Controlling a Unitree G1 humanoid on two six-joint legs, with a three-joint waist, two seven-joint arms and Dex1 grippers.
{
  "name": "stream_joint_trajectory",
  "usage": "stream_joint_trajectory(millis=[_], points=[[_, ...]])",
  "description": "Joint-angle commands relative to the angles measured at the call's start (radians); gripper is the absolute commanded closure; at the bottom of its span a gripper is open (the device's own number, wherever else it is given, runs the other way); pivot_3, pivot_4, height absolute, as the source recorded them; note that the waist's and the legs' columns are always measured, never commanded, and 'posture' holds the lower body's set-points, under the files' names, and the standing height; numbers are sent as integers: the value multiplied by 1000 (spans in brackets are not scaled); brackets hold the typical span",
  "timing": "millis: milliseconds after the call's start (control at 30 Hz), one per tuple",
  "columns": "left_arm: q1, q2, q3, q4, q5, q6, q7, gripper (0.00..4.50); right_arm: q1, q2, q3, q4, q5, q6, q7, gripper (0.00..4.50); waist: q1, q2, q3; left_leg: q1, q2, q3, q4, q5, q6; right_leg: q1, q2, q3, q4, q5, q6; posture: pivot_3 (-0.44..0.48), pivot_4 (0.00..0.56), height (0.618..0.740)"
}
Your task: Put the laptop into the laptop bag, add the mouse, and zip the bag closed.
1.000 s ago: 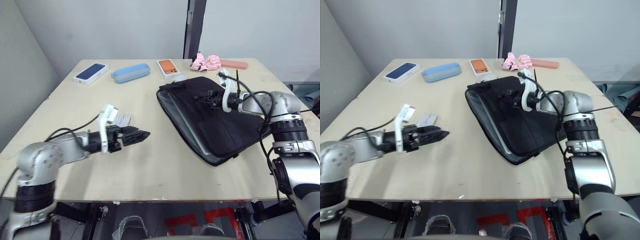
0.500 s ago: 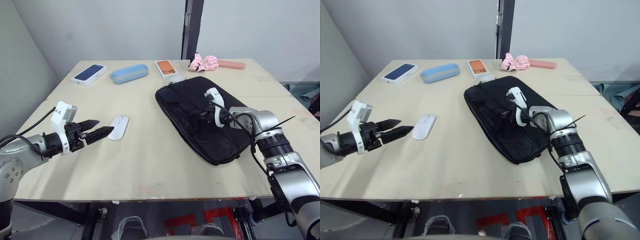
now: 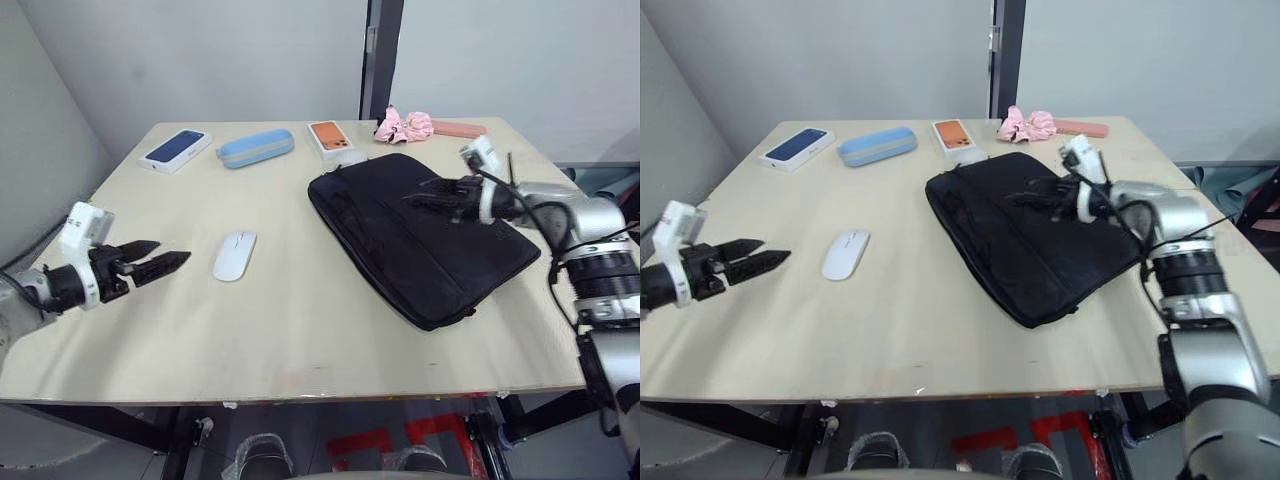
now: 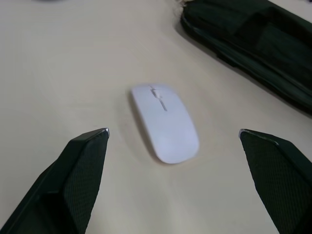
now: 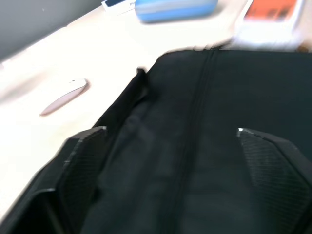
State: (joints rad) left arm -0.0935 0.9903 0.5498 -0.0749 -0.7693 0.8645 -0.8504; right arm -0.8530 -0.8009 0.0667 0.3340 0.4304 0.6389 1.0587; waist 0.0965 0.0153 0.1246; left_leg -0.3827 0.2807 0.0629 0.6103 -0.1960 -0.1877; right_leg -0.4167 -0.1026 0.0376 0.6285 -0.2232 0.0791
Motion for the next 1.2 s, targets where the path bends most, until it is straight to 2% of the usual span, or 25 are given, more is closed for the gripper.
stream_joint_trajectory(millis=[33,100,200,267,433,600,733,933,1067,1200], points=[[-22,114,58,101,58,-94,-112,0,7,-163,36,-7,-155,-312,181,62,0,0,0,0,0,0,0,0,1,0,0,0,0,0,0,0,150,740],[-17,167,65,149,91,-144,-171,0,-2,-216,21,20,-177,-393,230,62,-4,0,0,-1,0,0,0,-1,3,0,0,0,-1,0,-1,0,150,740],[-38,236,80,289,198,-361,-246,0,8,-323,-18,52,-194,-459,305,62,-9,-1,0,0,0,0,0,-3,6,0,0,0,0,-1,-2,0,150,740],[-58,289,66,374,249,-446,-293,0,29,-384,-30,69,-214,-489,339,62,-9,-1,0,0,0,1,0,-3,7,0,0,0,0,-1,-3,0,150,740],[-100,374,8,523,313,-534,-403,0,63,-451,-52,82,-228,-505,384,62,-16,-2,-1,1,0,1,1,-4,9,0,0,1,1,-1,-8,0,150,740],[-187,404,-62,641,355,-556,-448,0,40,-456,-61,128,-238,-519,406,62,-25,-2,-1,1,0,2,3,-3,11,0,-1,1,3,-1,-14,0,150,740],[-249,401,-95,691,374,-557,-454,0,10,-445,-54,153,-247,-524,413,62,-29,-2,-1,1,0,3,4,-3,11,0,-1,1,3,-1,-22,0,150,740],[-241,368,-69,686,375,-545,-437,0,-25,-406,-43,163,-265,-551,384,62,-31,-2,-1,0,0,3,4,-3,12,0,-1,0,3,-1,-33,0,150,740],[-188,289,0,651,385,-588,-325,0,-77,-260,-87,142,-175,-516,347,62,-43,-3,-2,2,0,3,5,-3,12,0,-1,1,5,-1,-33,0,150,740],[-97,196,82,576,374,-602,-232,0,-70,-140,-103,-1,-87,-439,331,62,-47,-3,-2,1,0,3,6,-3,12,-1,-1,1,7,-1,-33,0,150,740]])
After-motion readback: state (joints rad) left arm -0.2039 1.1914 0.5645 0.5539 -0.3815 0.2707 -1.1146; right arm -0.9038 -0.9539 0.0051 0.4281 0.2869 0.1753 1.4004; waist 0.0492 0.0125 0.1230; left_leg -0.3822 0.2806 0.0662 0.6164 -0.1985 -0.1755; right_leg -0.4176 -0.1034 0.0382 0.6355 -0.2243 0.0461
